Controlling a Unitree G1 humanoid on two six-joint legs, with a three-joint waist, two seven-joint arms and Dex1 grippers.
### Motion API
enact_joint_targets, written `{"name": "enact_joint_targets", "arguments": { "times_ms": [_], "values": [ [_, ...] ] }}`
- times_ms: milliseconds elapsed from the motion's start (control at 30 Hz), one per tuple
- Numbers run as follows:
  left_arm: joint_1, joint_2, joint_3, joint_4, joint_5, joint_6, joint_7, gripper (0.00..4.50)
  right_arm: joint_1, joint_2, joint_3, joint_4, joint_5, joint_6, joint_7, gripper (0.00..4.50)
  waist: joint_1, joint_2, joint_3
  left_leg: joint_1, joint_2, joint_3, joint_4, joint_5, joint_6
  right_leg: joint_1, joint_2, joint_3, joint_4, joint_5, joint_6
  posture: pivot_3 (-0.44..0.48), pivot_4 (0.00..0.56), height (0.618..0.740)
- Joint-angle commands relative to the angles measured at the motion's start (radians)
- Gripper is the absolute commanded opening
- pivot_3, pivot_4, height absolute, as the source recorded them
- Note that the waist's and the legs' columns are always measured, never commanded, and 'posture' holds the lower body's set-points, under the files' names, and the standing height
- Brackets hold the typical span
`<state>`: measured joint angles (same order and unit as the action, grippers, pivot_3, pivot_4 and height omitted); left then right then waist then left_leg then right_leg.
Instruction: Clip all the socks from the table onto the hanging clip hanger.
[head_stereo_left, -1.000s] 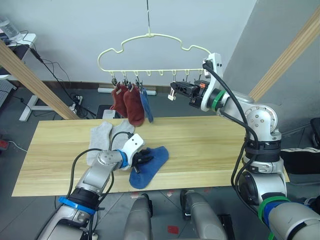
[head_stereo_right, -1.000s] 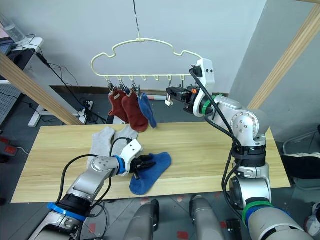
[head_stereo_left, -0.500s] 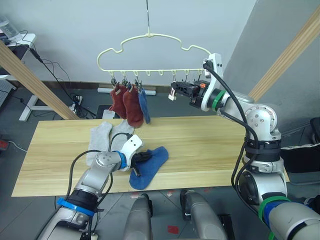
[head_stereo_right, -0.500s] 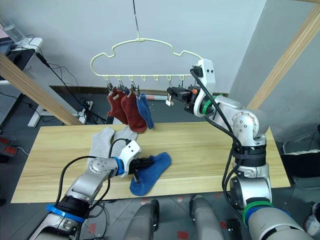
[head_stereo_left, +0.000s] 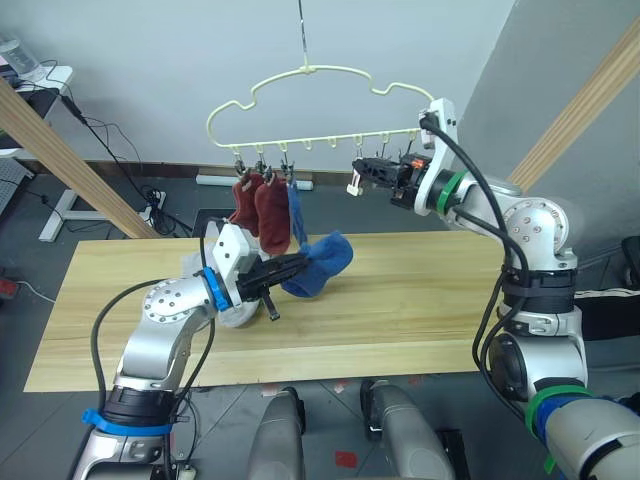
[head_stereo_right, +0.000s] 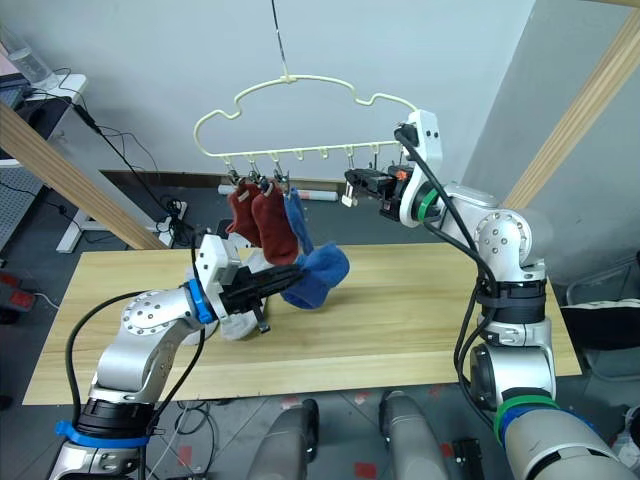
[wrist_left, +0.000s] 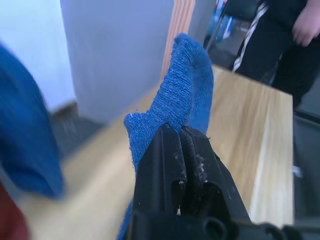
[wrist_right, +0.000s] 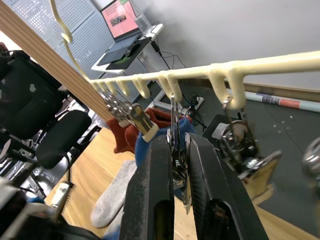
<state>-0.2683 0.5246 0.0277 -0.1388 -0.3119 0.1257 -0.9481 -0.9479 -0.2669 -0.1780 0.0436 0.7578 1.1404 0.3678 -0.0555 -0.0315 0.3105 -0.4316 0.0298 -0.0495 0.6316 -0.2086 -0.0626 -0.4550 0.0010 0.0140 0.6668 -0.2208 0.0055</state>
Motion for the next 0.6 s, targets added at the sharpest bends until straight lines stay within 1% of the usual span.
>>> {"name": "enact_joint_targets", "arguments": {
  "times_ms": [33, 133, 300, 600],
  "values": [
    [0.005, -0.006, 0.021, -0.032, -0.013, -0.035, 0.026, 0.01, -0.035, -0.016, -0.052, 0.028, 0.068, 0.067, 0.033, 0.34, 0.0, 0.0, 0.0, 0.0, 0.0, 0.0, 0.0, 0.0, 0.0, 0.0, 0.0, 0.0, 0.0, 0.0, 0.0, -0.04, 0.307, 0.74],
    [-0.002, -0.004, 0.017, -0.027, -0.014, -0.041, 0.034, 0.01, -0.051, -0.01, -0.086, 0.054, 0.098, 0.109, 0.022, 0.34, 0.0, 0.0, 0.0, 0.0, 0.0, 0.0, 0.0, 0.0, 0.0, 0.0, 0.0, 0.0, 0.0, 0.0, 0.0, -0.038, 0.305, 0.74],
    [-0.052, -0.019, 0.016, 0.012, -0.008, -0.04, 0.072, 0.01, -0.073, 0.011, -0.141, 0.073, 0.167, 0.201, 0.0, 0.34, 0.004, 0.0, 0.0, 0.0, 0.0, 0.0, 0.0, 0.0, 0.0, 0.0, 0.0, 0.0, 0.0, 0.0, -0.001, -0.026, 0.299, 0.74],
    [-0.075, -0.031, 0.003, 0.017, -0.011, -0.035, 0.09, 0.01, -0.062, 0.023, -0.132, 0.034, 0.176, 0.219, -0.016, 0.34, 0.004, 0.0, 0.0, 0.0, 0.0, 0.0, 0.0, 0.0, 0.0, 0.0, 0.0, 0.0, 0.0, 0.001, -0.001, -0.028, 0.298, 0.74]
  ]
}}
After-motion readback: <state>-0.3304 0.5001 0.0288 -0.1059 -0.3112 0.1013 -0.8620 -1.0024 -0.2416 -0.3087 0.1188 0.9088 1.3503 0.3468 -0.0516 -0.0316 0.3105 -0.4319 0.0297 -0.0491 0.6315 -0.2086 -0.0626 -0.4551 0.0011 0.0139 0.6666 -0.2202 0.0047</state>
